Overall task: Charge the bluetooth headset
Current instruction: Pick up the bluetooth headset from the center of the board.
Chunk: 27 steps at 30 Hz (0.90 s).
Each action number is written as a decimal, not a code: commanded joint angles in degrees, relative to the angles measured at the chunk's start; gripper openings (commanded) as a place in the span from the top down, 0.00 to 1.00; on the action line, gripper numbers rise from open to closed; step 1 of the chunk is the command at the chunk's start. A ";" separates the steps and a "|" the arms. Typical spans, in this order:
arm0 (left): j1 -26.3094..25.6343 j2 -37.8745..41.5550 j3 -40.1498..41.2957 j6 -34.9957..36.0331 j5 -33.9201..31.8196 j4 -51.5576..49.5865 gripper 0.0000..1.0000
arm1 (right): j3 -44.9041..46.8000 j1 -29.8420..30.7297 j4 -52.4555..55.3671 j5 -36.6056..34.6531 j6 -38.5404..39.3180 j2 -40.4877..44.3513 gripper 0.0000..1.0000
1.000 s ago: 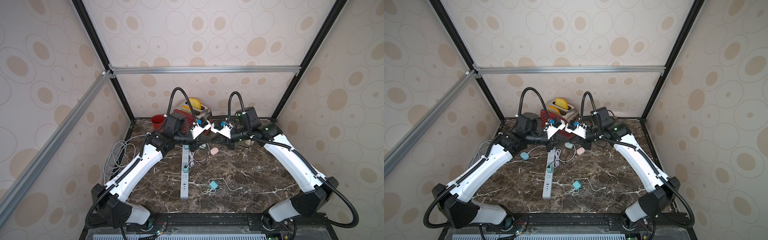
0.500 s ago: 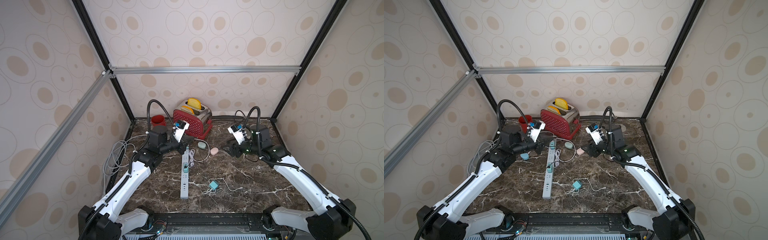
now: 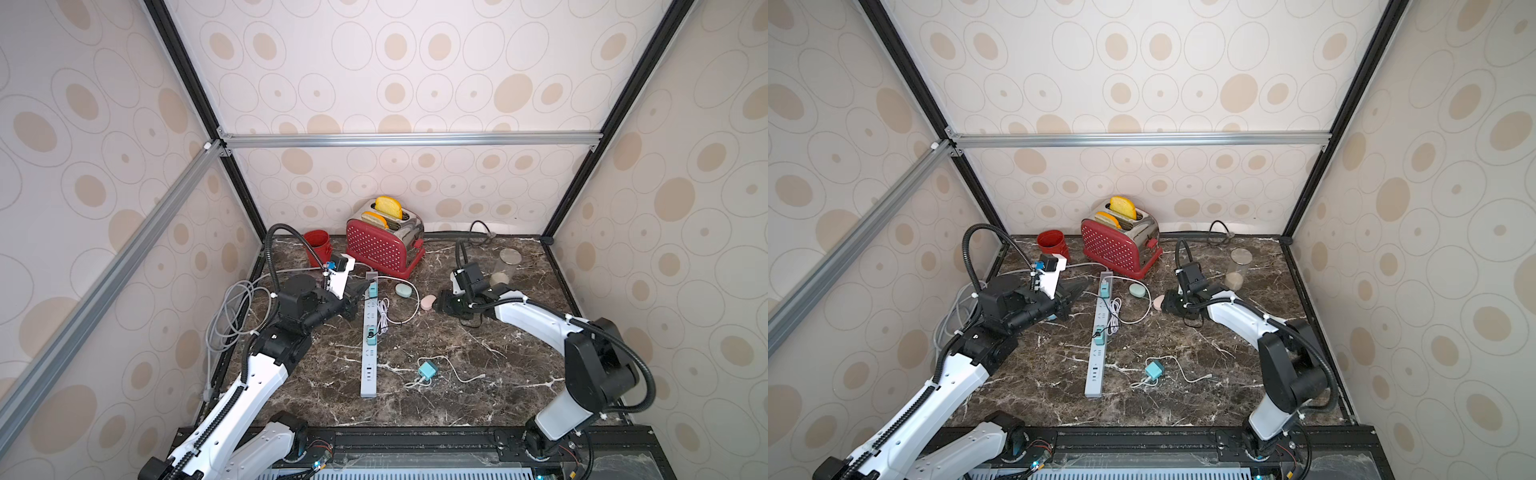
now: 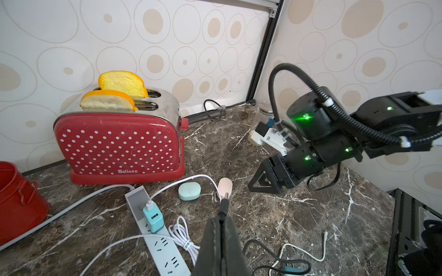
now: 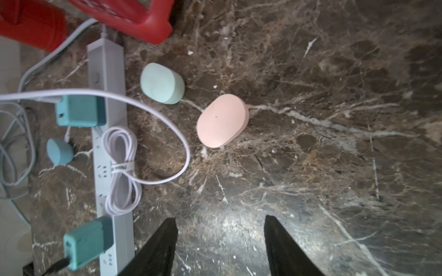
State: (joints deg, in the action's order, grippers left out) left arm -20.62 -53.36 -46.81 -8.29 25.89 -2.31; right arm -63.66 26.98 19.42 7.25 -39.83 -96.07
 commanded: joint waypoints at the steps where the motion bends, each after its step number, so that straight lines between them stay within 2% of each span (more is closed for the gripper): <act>1: 0.29 1.50 -0.04 -1.95 -1.25 -0.17 1.00 | -3.35 0.36 -2.70 -2.95 -10.72 -4.54 0.38; 10: 0.26 2.08 0.60 -6.49 -5.62 -2.26 1.00 | -11.36 2.05 -4.02 -5.11 -24.67 -14.15 0.35; 15: 0.29 3.71 0.84 -6.31 -6.86 -2.88 1.00 | -16.17 2.86 1.71 -9.37 -30.04 -18.21 0.35; 20: 0.26 6.21 0.89 -5.70 -6.27 -3.63 1.00 | -18.26 4.18 6.01 -14.14 -33.00 -19.27 0.35; 27: 0.31 6.87 1.37 -6.56 -4.93 -3.00 1.00 | -21.05 4.30 8.53 -13.73 -33.13 -21.80 0.37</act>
State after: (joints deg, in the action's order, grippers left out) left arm -20.60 -46.87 -45.45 -13.93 20.14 -5.52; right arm -83.13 30.98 24.49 -4.78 -70.70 -116.22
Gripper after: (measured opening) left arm 0.047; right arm 0.634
